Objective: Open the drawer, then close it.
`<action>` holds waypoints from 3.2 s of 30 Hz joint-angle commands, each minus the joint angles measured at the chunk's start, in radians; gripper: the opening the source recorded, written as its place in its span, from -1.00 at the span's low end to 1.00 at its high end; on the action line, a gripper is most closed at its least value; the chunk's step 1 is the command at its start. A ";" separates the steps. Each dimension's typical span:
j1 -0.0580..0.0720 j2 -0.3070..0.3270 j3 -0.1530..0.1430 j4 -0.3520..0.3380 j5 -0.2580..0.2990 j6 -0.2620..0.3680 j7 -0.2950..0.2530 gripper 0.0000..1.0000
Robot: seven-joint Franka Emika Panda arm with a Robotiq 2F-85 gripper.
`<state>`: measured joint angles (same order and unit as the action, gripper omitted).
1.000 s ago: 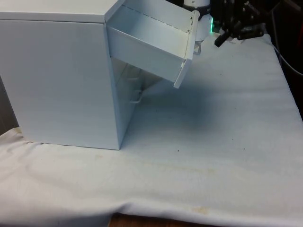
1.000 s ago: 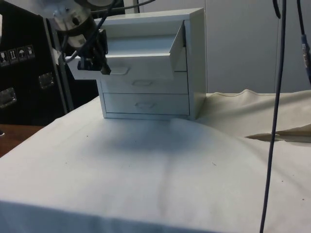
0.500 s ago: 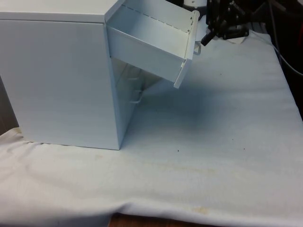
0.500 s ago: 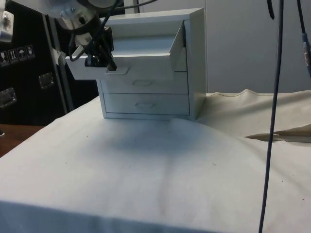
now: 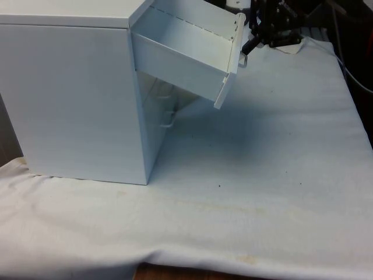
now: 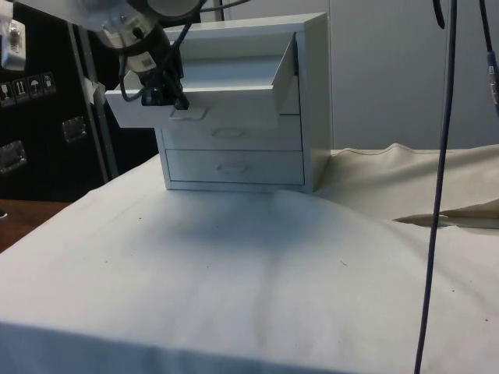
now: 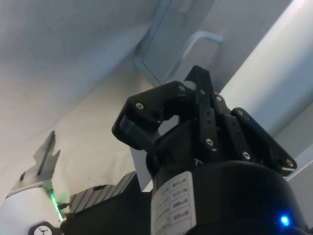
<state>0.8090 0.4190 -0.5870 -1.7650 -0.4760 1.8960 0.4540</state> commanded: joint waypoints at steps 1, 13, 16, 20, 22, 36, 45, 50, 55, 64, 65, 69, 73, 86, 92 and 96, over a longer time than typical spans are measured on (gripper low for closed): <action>0.005 -0.013 -0.001 -0.017 -0.017 0.017 -0.004 -1.00; 0.006 -0.016 0.004 -0.027 -0.057 0.000 -0.007 -1.00; 0.006 -0.026 -0.003 -0.040 -0.085 0.005 -0.015 -1.00; 0.009 -0.030 -0.004 -0.042 -0.103 -0.004 -0.016 -1.00; 0.010 -0.032 -0.005 -0.042 -0.106 -0.006 -0.016 -1.00; 0.005 -0.069 -0.007 -0.055 -0.162 -0.034 -0.026 -1.00; -0.001 -0.089 -0.027 -0.066 -0.165 -0.027 -0.052 -1.00; -0.002 -0.097 -0.040 -0.068 -0.167 -0.027 -0.066 -1.00; -0.003 -0.104 -0.056 -0.070 -0.168 -0.027 -0.083 -1.00; -0.005 -0.111 -0.086 -0.068 -0.168 -0.027 -0.114 -1.00; -0.006 -0.112 -0.089 -0.067 -0.168 -0.027 -0.116 -1.00; -0.007 -0.114 -0.101 -0.066 -0.168 -0.026 -0.129 -1.00; -0.009 -0.116 -0.114 -0.065 -0.168 -0.026 -0.142 -1.00; -0.021 -0.116 -0.161 -0.070 -0.165 0.002 -0.183 -1.00; -0.028 -0.115 -0.176 -0.074 -0.164 0.017 -0.197 -1.00; -0.032 -0.114 -0.193 -0.078 -0.163 0.032 -0.210 -1.00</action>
<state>0.7830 0.3090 -0.7770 -1.8360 -0.6350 1.9140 0.2530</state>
